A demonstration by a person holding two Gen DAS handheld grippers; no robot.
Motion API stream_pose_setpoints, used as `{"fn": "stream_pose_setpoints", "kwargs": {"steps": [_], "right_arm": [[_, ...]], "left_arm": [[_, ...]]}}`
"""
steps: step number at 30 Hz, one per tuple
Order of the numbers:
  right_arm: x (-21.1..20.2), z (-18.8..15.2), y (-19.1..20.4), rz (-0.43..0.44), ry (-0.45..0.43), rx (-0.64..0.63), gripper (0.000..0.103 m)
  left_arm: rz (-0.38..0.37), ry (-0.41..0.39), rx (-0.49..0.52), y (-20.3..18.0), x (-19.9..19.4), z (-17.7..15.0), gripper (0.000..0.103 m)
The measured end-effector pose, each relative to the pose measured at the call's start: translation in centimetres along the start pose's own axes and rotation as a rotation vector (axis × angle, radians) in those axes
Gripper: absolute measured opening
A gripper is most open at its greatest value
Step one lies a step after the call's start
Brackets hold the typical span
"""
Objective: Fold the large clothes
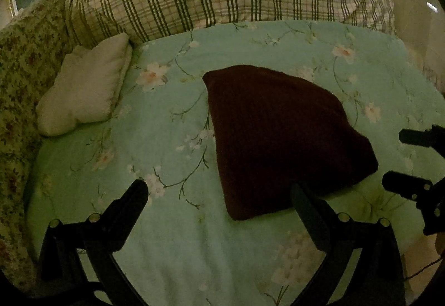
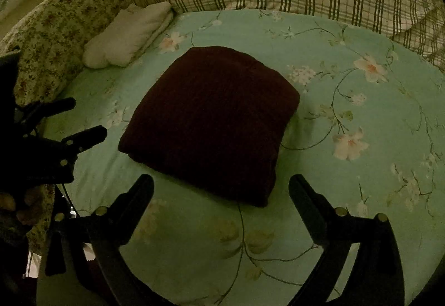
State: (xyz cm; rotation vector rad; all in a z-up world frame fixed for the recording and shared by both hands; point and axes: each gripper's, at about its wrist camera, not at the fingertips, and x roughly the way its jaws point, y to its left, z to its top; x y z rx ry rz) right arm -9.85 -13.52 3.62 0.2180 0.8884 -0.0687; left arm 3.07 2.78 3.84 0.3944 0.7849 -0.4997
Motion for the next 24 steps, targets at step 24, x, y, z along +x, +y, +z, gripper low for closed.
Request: {"fn": "stream_pose_setpoints", "kwargs": {"steps": [24], "right_arm": [[0.2, 1.5, 0.1, 0.0, -0.003, 0.008, 0.098]], "left_arm": [[0.044, -0.01, -0.006, 0.4, 0.3, 0.8, 0.102]]}}
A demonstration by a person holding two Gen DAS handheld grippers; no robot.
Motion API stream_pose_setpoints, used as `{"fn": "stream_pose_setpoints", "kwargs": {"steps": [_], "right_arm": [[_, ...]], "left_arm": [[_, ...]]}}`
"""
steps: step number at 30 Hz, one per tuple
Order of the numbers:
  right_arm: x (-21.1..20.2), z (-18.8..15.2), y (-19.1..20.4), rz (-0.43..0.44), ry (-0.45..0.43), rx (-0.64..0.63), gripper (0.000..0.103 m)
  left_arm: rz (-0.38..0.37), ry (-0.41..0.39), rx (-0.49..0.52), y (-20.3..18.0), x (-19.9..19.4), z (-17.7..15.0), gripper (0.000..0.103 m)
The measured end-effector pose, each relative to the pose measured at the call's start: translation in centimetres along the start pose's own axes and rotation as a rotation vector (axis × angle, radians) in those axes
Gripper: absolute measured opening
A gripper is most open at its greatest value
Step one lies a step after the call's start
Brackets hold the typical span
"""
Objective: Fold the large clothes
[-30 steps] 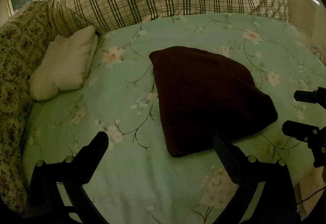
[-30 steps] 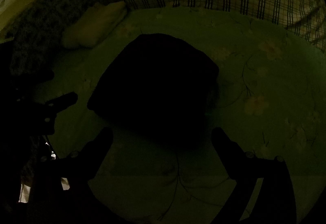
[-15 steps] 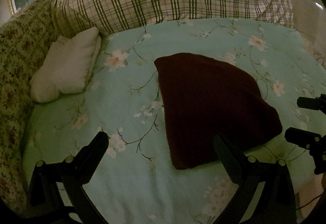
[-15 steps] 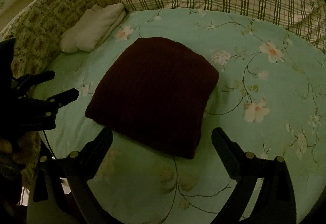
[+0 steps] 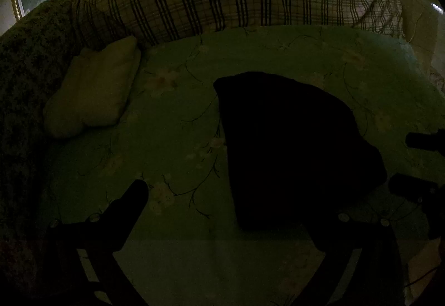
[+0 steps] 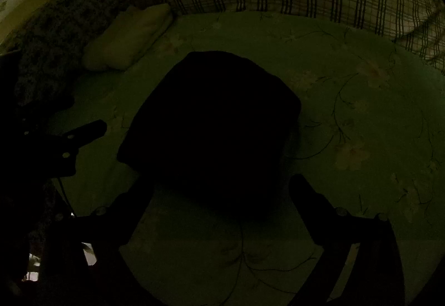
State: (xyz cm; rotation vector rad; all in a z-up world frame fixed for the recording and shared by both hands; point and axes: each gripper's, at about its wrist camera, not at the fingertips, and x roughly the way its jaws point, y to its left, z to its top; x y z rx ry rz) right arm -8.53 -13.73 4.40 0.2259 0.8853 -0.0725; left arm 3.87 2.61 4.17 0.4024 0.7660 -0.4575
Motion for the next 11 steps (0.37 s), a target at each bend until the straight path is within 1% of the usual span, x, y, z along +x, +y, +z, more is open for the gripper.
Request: {"fn": "stream_pose_setpoints", "kwargs": {"steps": [11], "right_arm": [[0.04, -0.03, -0.27, 0.0, 0.005, 0.011, 0.098]], "left_arm": [[0.002, -0.002, -0.007, -0.28, -0.03, 0.15, 0.102]]}}
